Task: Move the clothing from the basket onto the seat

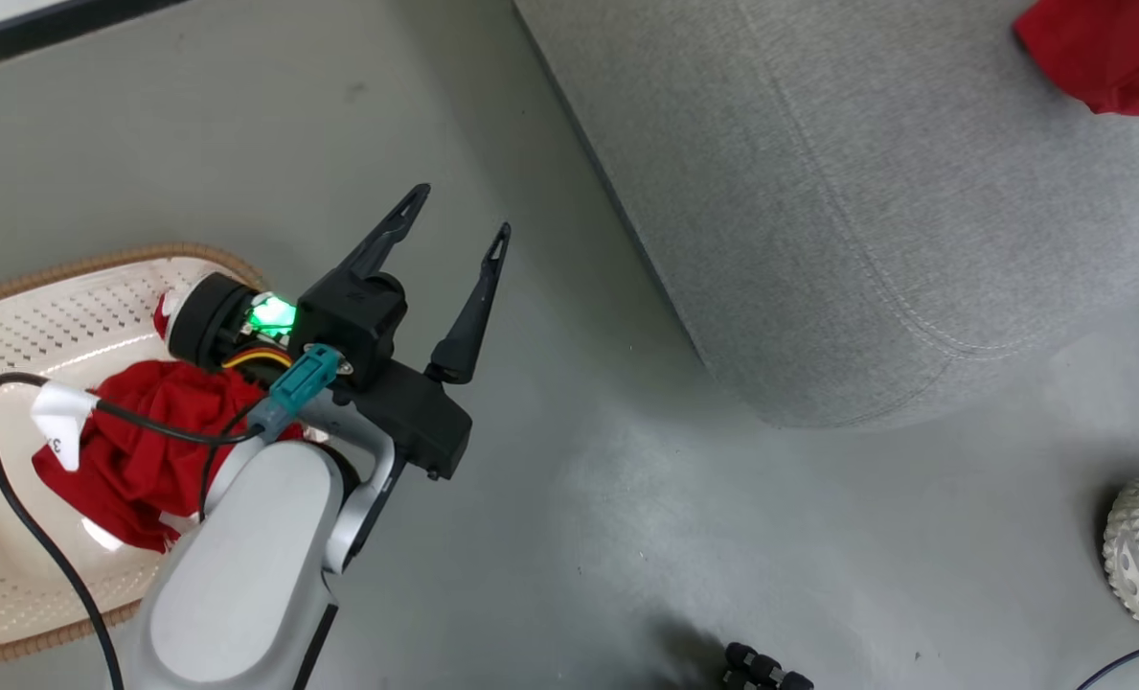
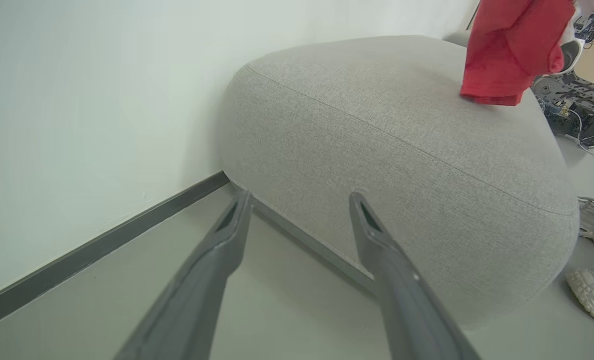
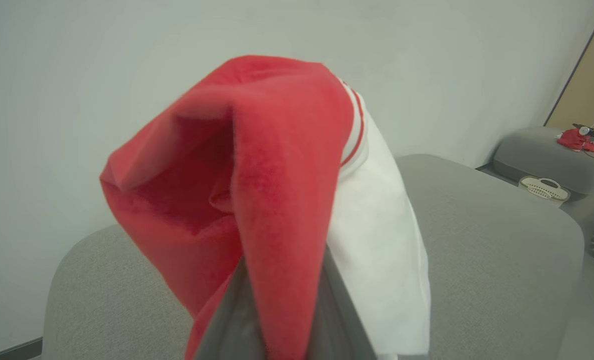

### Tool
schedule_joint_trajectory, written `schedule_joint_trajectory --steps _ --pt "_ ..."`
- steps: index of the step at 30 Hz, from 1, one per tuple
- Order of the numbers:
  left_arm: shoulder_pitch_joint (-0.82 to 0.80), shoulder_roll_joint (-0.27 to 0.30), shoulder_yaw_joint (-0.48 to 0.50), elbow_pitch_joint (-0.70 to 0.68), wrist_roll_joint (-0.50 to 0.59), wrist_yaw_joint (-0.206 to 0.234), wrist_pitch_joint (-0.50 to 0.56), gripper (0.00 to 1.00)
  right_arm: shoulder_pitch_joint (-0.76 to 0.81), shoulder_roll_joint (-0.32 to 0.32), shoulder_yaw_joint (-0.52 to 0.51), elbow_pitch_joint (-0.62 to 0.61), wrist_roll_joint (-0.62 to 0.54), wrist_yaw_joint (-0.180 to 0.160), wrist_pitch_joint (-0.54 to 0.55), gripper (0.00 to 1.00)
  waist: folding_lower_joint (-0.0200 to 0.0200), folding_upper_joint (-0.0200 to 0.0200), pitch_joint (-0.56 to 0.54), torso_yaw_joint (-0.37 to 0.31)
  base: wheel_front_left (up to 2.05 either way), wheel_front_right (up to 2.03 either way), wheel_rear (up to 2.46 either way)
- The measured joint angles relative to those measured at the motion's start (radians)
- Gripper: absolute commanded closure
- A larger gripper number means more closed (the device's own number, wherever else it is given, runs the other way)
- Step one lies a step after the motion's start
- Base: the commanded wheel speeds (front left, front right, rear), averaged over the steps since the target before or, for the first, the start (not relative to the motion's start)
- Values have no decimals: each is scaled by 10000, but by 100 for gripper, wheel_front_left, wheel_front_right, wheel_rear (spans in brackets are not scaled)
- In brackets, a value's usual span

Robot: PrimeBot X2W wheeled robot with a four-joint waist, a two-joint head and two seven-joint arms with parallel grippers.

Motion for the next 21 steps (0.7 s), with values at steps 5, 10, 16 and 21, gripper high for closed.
schedule_joint_trajectory --steps 5,10,16,21 --pt "-36 173 -4 -88 2 -2 151 0 -312 -19 -295 395 226 -2 0 100 0 0 344 130 0 0 0" --pt "-276 286 0 -173 21 -6 253 0 -375 -10 -527 759 328 -150 0 100 0 1 707 247 0 0 0" --pt "-350 395 0 -265 75 -86 336 0 -488 320 -779 1085 483 -441 -2 100 1 0 1135 369 0 0 0" --pt "-399 435 10 -274 86 -88 374 0 -525 393 -1053 1565 731 -617 -2 100 0 0 1416 472 0 0 0"
